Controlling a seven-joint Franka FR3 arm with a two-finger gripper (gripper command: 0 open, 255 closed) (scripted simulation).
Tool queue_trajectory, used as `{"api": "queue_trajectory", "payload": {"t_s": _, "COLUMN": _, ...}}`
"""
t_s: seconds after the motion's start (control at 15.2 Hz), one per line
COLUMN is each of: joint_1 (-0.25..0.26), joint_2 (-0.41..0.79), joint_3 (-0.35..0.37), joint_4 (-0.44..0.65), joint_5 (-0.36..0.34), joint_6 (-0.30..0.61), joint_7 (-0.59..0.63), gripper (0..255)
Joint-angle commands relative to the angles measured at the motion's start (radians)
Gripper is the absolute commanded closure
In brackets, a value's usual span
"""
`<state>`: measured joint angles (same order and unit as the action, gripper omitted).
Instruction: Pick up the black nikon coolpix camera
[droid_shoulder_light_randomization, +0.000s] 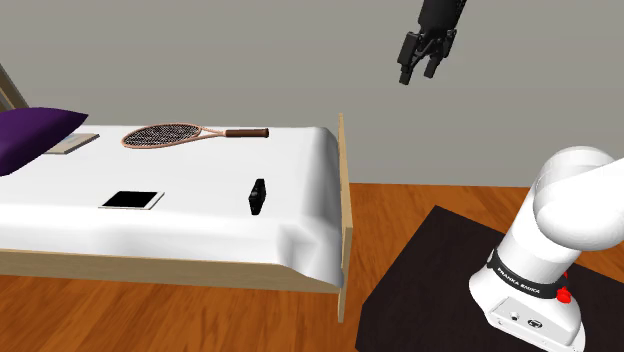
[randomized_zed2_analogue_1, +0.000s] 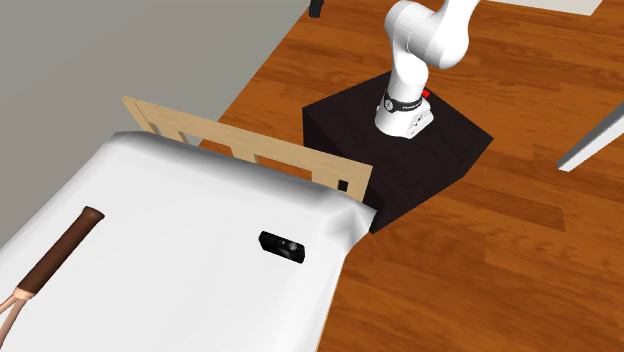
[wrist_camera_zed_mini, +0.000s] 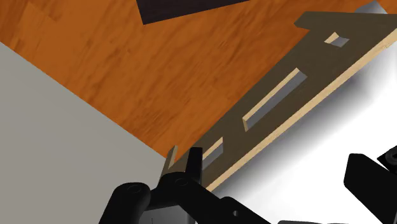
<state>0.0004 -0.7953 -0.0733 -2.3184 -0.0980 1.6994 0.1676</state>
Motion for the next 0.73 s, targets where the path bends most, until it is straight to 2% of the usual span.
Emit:
{"api": "queue_trajectory", "payload": {"t_s": 0.0, "joint_1": 0.0, "joint_2": 0.0, "joint_3": 0.0, "joint_4": 0.0, "joint_5": 0.0, "joint_6": 0.0, "joint_7": 0.0, "gripper": 0}}
{"api": "queue_trajectory", "payload": {"t_s": 0.66, "joint_1": 0.006, "joint_2": 0.174, "joint_3": 0.204, "joint_4": -0.049, "joint_5": 0.105, "joint_6": 0.171, "joint_7": 0.359, "gripper": 0}}
